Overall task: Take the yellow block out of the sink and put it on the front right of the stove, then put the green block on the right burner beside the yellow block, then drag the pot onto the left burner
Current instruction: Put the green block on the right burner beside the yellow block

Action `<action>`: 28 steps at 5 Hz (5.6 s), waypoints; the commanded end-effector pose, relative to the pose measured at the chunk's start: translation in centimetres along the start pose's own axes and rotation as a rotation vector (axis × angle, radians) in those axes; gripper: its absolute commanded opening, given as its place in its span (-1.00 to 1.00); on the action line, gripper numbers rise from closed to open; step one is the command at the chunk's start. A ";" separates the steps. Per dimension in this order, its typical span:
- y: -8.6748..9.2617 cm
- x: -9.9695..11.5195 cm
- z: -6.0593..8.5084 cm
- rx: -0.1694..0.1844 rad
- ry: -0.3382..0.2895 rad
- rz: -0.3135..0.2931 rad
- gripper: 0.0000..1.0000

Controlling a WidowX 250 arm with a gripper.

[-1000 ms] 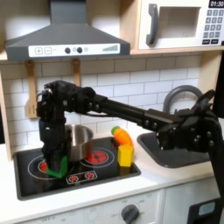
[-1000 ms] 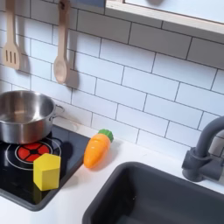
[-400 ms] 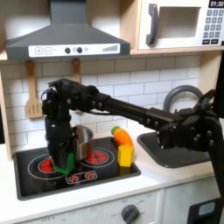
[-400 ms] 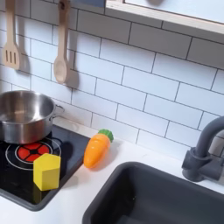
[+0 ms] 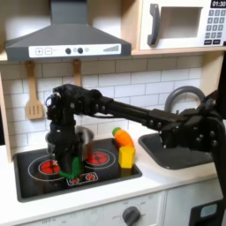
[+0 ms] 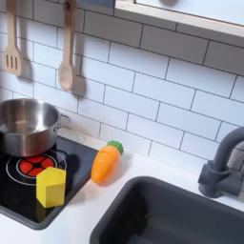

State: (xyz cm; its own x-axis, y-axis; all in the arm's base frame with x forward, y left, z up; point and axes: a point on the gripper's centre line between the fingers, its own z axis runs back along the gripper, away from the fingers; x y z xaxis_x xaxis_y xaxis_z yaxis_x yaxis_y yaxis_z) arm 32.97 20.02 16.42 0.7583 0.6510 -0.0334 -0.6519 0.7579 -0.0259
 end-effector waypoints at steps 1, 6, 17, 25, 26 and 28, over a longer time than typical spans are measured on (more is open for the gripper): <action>-0.7 -1.6 0.9 -0.017 -0.019 -0.035 -1.00; -1.9 -5.0 1.1 -0.039 -0.019 -0.101 -1.00; -6.5 -7.2 3.4 -0.060 -0.067 -0.094 -1.00; -9.4 -9.2 2.9 -0.093 -0.036 -0.187 -1.00; -10.2 -9.4 3.1 -0.098 -0.037 -0.182 -1.00; -11.1 -9.8 2.7 -0.089 -0.031 -0.175 -1.00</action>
State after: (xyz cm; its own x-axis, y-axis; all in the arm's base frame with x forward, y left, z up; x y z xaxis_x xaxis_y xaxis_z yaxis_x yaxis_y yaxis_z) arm 32.71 5.32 20.07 0.8610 0.5084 0.0168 -0.5030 0.8559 -0.1199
